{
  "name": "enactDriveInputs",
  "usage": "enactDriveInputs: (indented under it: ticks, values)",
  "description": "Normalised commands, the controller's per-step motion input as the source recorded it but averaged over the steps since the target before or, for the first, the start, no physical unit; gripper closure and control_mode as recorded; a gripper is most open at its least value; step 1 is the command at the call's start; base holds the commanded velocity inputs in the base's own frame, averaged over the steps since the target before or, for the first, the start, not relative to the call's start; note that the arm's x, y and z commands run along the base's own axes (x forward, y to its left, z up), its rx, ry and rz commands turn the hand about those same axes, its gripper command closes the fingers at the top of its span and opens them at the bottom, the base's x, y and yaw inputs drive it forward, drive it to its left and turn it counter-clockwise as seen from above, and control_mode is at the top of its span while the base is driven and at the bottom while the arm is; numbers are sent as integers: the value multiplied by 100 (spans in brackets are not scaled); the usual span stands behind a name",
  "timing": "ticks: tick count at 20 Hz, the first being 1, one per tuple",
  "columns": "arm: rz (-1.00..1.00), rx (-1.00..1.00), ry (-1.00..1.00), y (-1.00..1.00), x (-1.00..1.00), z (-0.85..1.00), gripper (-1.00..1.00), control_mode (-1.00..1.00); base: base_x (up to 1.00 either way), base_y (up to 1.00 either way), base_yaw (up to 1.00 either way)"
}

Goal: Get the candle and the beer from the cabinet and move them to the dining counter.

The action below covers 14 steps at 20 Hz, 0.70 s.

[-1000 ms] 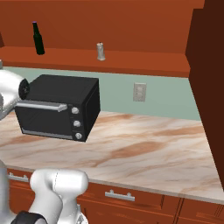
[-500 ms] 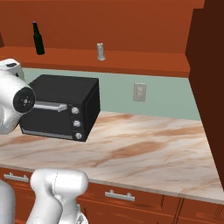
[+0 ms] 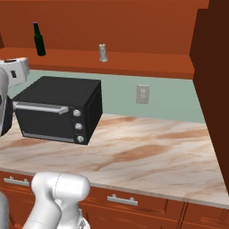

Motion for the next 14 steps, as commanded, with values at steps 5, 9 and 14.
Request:
enactDriveInputs:
  ticks: [5,9,14]
  values:
    - [-44,-6,11,-65,0,12,-100,-100,0,0,0]
    - [-42,-3,13,-70,0,9,-100,-100,0,0,0]
    - [-38,-6,15,-61,0,1,-100,-100,0,0,0]
